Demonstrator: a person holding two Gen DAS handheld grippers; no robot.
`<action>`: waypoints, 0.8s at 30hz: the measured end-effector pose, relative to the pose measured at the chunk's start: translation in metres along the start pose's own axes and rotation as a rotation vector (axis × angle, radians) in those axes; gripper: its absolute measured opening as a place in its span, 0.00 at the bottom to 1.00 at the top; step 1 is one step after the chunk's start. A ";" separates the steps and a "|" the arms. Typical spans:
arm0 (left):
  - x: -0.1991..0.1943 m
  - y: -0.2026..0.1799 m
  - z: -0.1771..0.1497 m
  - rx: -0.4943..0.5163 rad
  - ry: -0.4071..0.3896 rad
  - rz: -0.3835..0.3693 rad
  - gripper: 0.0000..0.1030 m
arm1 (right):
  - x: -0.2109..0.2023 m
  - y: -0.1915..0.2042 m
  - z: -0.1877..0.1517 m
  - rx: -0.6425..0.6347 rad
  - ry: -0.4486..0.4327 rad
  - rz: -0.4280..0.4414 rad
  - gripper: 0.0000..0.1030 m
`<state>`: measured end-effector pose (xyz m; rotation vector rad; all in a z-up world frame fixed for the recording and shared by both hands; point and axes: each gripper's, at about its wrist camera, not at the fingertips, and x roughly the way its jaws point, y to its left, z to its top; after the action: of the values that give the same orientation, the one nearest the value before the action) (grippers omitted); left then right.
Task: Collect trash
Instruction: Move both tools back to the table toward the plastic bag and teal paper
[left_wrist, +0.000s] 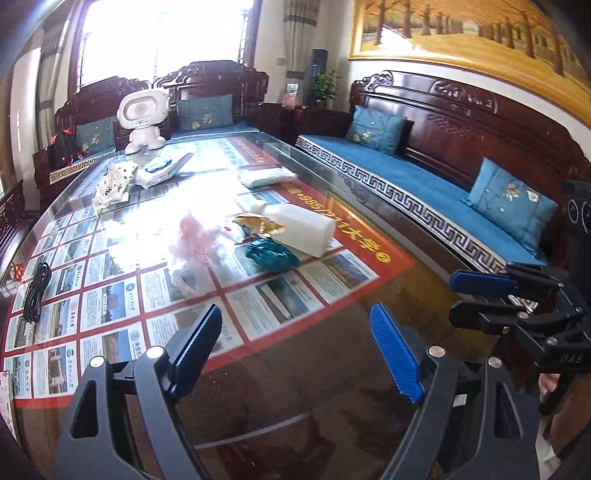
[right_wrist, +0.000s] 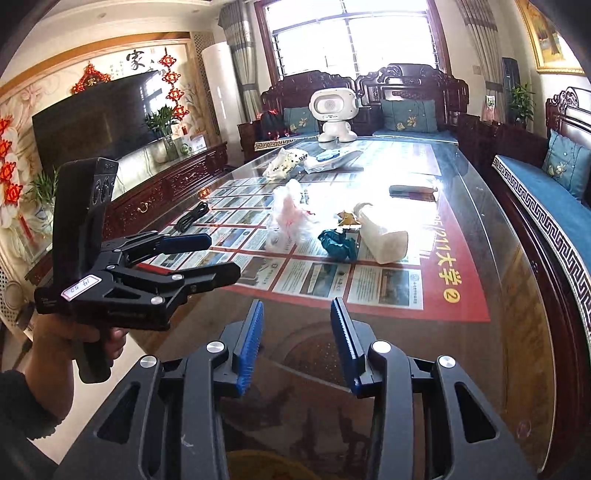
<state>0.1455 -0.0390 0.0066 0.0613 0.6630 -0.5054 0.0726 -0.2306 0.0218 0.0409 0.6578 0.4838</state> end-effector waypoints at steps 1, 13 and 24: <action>0.005 0.005 0.003 -0.007 0.000 0.008 0.80 | 0.005 -0.004 0.002 0.011 0.005 0.007 0.37; 0.108 0.085 0.039 -0.154 0.073 0.127 0.77 | 0.039 -0.031 0.003 0.100 0.045 0.069 0.37; 0.150 0.119 0.052 -0.193 0.116 0.132 0.77 | 0.092 -0.042 0.042 0.063 0.068 0.044 0.37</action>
<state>0.3316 -0.0094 -0.0551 -0.0473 0.8131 -0.3108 0.1784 -0.2224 -0.0062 0.0988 0.7400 0.5089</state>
